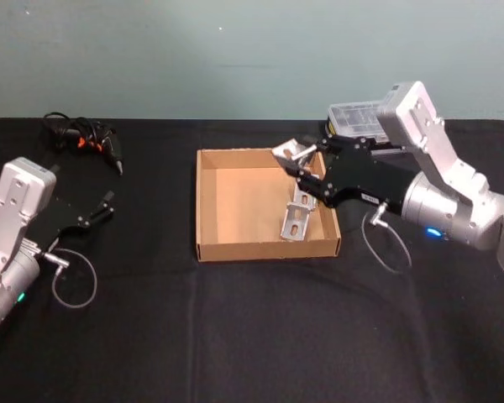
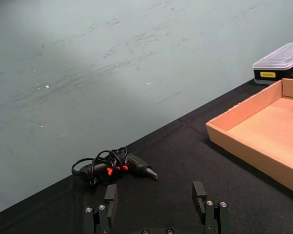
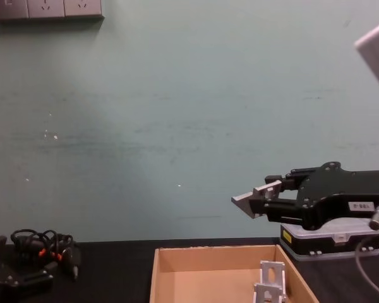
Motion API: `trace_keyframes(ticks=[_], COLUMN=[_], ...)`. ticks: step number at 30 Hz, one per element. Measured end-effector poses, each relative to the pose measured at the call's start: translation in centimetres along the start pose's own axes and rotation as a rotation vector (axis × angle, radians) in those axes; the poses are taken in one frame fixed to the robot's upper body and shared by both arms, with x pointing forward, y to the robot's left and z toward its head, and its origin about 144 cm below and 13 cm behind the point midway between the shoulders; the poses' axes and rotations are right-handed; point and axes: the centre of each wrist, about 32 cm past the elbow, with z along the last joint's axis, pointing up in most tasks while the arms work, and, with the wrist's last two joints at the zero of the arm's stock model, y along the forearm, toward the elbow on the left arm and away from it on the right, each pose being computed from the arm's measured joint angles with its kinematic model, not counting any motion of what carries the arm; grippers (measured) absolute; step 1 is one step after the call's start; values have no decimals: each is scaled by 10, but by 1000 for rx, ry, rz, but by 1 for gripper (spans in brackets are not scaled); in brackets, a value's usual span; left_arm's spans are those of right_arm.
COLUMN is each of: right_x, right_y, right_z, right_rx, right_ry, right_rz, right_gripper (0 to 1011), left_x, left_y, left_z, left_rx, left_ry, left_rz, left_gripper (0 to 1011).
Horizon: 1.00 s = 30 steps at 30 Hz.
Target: Use one hand to pick up the angle iron from the table and place it into the box.
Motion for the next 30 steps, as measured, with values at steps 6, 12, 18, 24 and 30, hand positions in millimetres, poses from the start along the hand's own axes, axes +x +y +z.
trace_keyframes(ticks=[6,12,18,24,30], right_x=[8,13,16,17,20], right_y=[19,43,64,80,93], right_z=[-9,-20,-30,-41,-52], right_rx=[-29,-59,-88,-121,-151], right_ry=[2,14,30,44,56], right_rz=[-16,12,41,58,73], right_gripper=[477,477,477,477,477], left_x=[0,0,0,0,0], left_y=[0,0,0,0,0], left_z=[0,0,0,0,0], left_rx=[0,0,0,0,0], left_ry=[0,0,0,0,0], left_rz=[0,0,0,0,0], left_gripper=[1000,1000,1000,1000,1000])
